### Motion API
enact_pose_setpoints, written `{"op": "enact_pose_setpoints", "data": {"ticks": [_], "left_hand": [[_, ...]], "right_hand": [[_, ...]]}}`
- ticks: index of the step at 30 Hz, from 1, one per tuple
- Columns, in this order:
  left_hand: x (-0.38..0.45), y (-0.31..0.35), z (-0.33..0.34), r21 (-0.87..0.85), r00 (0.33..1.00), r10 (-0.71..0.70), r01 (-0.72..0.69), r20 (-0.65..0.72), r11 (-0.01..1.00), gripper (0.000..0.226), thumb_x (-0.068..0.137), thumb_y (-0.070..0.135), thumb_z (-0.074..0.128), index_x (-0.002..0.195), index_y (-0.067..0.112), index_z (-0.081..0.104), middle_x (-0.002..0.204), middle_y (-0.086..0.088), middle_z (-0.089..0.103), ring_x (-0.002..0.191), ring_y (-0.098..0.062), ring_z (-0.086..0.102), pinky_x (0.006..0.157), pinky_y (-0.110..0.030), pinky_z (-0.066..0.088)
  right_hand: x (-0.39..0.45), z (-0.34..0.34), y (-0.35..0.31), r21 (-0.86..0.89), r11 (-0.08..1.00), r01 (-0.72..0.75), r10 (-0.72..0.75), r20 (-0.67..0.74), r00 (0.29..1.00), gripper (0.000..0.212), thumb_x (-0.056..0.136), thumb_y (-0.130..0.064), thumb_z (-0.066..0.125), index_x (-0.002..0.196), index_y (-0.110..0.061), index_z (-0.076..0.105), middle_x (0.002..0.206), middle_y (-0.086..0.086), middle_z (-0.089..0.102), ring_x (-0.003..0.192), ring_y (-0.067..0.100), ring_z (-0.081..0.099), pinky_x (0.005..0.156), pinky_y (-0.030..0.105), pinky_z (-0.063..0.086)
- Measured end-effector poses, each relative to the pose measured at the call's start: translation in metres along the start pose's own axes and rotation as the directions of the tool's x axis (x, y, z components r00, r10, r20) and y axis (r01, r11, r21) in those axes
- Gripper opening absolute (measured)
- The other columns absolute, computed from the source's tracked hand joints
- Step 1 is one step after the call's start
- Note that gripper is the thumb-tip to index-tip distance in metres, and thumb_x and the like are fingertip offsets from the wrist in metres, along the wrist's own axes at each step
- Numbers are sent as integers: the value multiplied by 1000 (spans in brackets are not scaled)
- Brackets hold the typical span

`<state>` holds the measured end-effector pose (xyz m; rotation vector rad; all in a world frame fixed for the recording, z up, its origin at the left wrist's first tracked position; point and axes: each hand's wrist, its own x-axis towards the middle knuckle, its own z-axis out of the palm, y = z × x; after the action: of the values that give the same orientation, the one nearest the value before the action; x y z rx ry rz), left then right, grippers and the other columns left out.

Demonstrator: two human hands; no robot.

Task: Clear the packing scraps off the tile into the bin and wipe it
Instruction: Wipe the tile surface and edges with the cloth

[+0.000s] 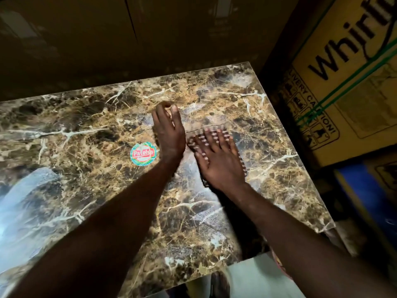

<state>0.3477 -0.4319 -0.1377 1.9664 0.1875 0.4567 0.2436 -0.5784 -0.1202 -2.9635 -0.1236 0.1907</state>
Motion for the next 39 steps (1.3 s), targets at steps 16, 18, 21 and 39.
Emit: {"op": "enact_pose_setpoints", "data": {"ticks": [16, 18, 21, 39], "left_hand": [[28, -12, -29, 403, 903, -17, -174, 428, 899, 15, 98, 17, 68, 113, 16, 70, 114, -17, 68, 94, -29, 70, 83, -36, 54], [29, -23, -57, 440, 922, -9, -176, 387, 881, 19, 100, 27, 69, 118, 20, 69, 119, -13, 70, 99, -28, 71, 89, -46, 60], [35, -46, -99, 548, 941, -22, -177, 337, 817, 29, 103, 41, 64, 126, 24, 63, 123, -14, 69, 109, -35, 68, 95, -53, 57], [21, -56, -115, 755, 946, -22, -244, 324, 609, 56, 111, 55, 31, 148, 16, 44, 138, -24, 52, 121, -46, 51, 97, -63, 46]], "right_hand": [[-87, 10, 20, 63, 996, -63, 64, -4, 998, 59, 111, -63, 9, 167, -47, 1, 178, -7, -8, 164, 23, -15, 132, 55, 4], [-93, 7, 34, 39, 986, -159, 160, -30, 987, 61, 110, -62, 8, 168, -45, 0, 178, -4, -8, 164, 25, -14, 132, 55, 6], [-101, 10, 17, 34, 985, -167, 168, -16, 986, 62, 110, -62, 9, 168, -43, -3, 178, -1, -11, 164, 28, -14, 131, 57, 5], [-187, 21, 17, -27, 998, -59, 59, -8, 998, 62, 111, -58, 23, 168, -46, 0, 179, -7, -6, 165, 20, -11, 133, 52, 4]]}}
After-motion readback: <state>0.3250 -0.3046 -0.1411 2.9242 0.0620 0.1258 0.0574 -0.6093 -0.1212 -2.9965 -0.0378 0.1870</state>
